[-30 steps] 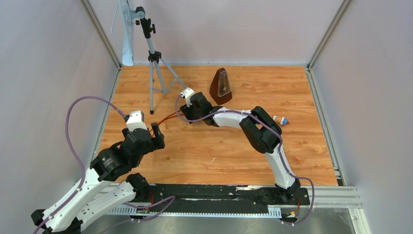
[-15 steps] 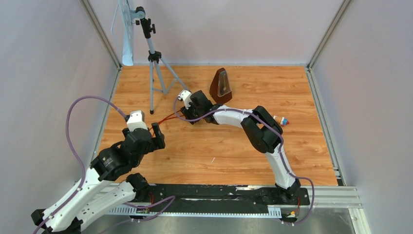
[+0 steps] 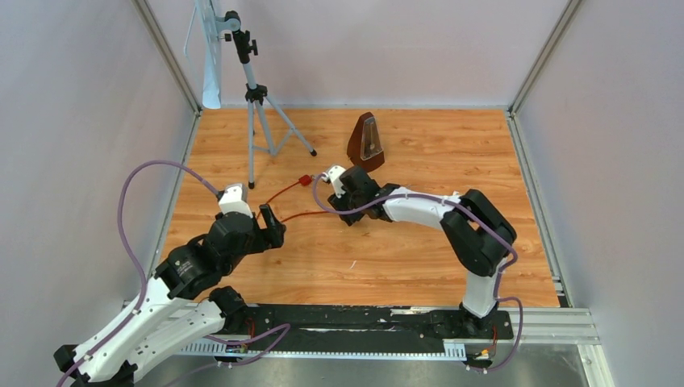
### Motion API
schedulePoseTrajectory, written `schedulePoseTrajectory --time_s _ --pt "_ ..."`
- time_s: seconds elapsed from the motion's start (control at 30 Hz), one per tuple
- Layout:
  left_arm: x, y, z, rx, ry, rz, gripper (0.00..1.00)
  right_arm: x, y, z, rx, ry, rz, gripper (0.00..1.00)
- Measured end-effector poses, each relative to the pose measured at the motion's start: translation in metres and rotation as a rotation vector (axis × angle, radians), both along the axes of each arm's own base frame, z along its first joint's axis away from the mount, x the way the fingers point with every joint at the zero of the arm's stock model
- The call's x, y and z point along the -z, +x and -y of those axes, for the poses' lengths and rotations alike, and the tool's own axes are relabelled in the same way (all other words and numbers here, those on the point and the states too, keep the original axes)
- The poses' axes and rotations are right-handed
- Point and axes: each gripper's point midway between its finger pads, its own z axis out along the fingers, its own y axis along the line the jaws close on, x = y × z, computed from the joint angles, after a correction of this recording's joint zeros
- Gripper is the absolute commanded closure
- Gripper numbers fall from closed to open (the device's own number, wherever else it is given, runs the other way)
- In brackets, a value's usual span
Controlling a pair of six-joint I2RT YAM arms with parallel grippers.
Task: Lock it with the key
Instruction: Pick up the lock from the center of the board, then lock the lock.
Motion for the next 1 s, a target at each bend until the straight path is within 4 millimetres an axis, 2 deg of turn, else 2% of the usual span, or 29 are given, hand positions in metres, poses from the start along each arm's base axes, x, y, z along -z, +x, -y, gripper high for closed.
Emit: schedulePoseTrajectory --time_s 0.13,0.3,0.5,0.63,0.8,0.87,1.0 --pt "0.008 0.001 0.021 0.058 -0.069 -0.016 0.1 -0.013 -0.011 0.029 0.104 -0.022 0.012 0.68" --pt "0.004 0.007 0.049 0.146 -0.118 -0.012 0.1 -0.038 -0.019 0.051 0.207 0.016 0.049 0.68" --pt "-0.001 0.02 0.075 0.219 -0.12 -0.005 0.1 -0.09 -0.031 0.059 0.269 0.168 0.095 0.67" --pt "-0.005 0.03 0.09 0.229 -0.159 0.006 0.1 -0.113 -0.039 0.059 0.302 0.265 0.085 0.67" --pt "-0.017 0.049 0.121 0.218 -0.31 0.055 0.1 -0.113 -0.057 0.059 0.345 0.349 -0.001 0.67" --pt "-0.013 0.055 0.132 0.215 -0.36 0.056 0.11 -0.111 -0.063 0.06 0.36 0.369 -0.031 0.67" --pt "0.012 0.067 0.155 0.202 -0.44 0.013 0.11 -0.113 -0.075 0.061 0.372 0.418 -0.076 0.66"
